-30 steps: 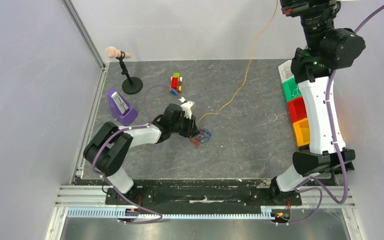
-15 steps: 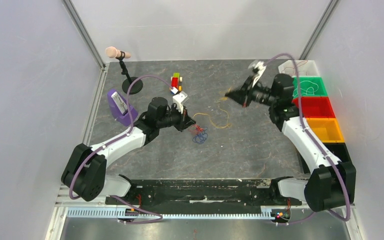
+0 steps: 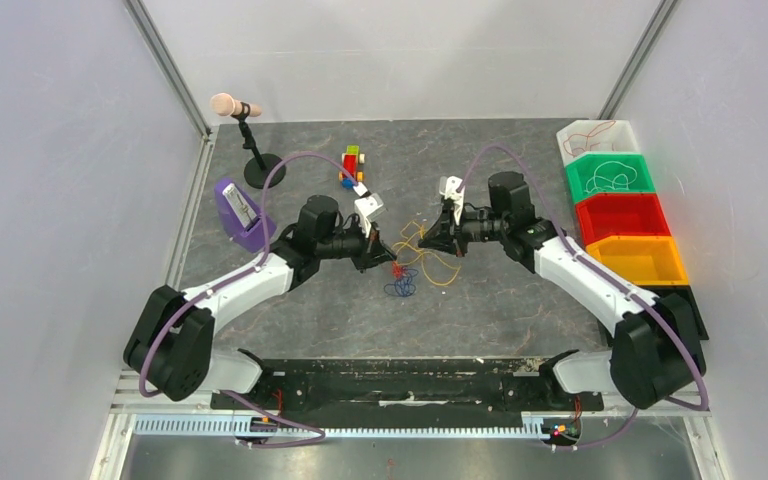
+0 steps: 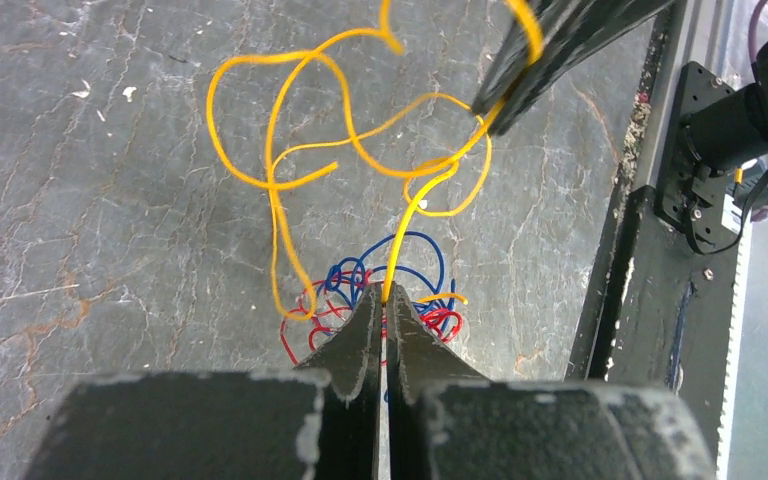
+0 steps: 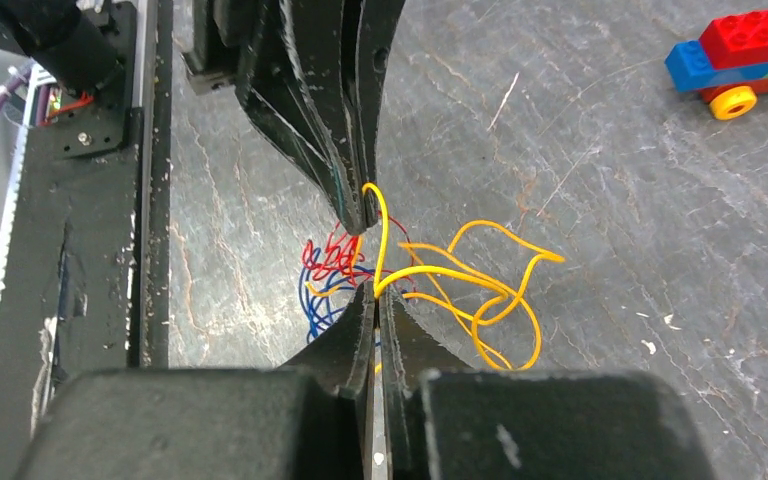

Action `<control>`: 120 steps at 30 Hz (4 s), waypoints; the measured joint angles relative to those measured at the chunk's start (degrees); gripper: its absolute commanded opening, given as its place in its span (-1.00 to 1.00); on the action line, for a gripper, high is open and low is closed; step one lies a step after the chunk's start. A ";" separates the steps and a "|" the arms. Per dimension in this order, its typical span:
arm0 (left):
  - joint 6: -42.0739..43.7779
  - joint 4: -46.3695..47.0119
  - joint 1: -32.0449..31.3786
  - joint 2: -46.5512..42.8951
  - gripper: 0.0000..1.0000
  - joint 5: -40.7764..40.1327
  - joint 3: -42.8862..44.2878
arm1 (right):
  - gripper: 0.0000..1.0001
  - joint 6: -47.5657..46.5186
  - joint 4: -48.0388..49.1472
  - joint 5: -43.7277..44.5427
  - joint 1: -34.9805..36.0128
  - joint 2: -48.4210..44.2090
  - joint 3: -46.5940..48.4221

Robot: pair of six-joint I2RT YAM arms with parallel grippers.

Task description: Untangle the cables

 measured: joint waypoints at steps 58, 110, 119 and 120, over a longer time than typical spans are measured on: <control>6.34 -10.27 -1.25 3.28 -0.92 -0.28 1.20 | 0.16 9.90 0.87 6.16 4.17 13.64 0.50; 1.25 -0.13 3.87 -3.72 -0.94 -12.28 -8.85 | -1.00 34.27 12.15 -0.46 -10.93 0.74 6.49; 15.74 -17.07 7.89 -10.93 -0.94 -9.92 -6.14 | -1.00 16.94 -4.26 7.21 -8.22 4.70 6.67; 17.49 -18.69 8.52 -11.10 -0.90 -9.75 -5.90 | -1.00 15.06 -5.86 8.83 -7.23 6.21 6.67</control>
